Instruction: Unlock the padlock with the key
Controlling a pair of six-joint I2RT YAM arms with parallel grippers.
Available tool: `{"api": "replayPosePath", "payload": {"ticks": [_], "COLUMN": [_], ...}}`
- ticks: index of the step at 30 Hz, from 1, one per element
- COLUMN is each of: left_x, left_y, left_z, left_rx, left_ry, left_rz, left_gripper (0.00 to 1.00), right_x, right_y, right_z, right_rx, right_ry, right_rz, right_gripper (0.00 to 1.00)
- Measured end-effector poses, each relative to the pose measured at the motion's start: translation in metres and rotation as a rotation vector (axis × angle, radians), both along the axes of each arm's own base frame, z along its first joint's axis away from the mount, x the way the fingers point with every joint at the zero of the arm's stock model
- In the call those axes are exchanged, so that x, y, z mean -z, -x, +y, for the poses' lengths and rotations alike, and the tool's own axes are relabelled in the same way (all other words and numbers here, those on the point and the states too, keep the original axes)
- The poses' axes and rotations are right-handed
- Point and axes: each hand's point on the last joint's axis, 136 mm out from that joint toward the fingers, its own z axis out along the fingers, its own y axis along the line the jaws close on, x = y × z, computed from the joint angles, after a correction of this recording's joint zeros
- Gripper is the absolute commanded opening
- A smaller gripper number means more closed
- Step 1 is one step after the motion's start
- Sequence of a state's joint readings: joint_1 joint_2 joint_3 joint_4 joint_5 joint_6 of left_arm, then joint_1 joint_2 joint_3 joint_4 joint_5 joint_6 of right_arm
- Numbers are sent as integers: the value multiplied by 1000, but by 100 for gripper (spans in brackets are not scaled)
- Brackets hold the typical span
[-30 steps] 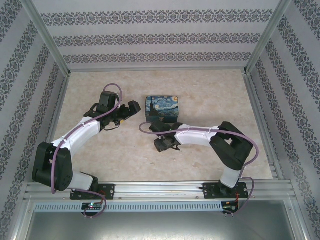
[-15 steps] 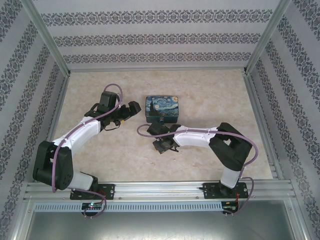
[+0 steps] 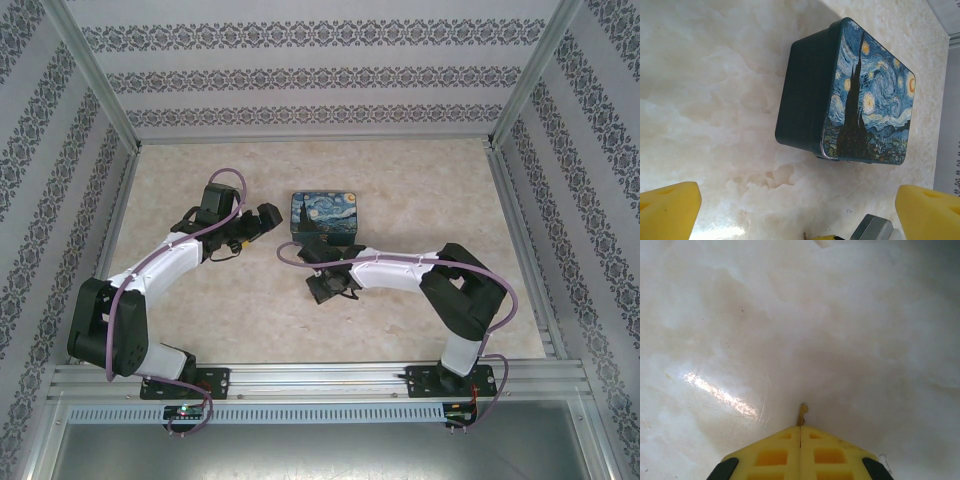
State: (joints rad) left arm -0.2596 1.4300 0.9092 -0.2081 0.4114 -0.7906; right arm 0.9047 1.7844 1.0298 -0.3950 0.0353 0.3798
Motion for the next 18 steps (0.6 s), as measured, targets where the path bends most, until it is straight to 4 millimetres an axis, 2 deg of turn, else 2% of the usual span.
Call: {"api": "replayPosePath", "payload": {"ticks": [18], "left_x": [2], "left_y": [0], "left_z": [-14], "left_rx": [26], "left_ry": [74], "left_rz": [25], "left_gripper": [100], "right_x": [-1], "right_y": [6], "right_z": [8], "right_rx": [26], "right_ry": [-86], "right_rz": [33], "right_gripper": [0]}}
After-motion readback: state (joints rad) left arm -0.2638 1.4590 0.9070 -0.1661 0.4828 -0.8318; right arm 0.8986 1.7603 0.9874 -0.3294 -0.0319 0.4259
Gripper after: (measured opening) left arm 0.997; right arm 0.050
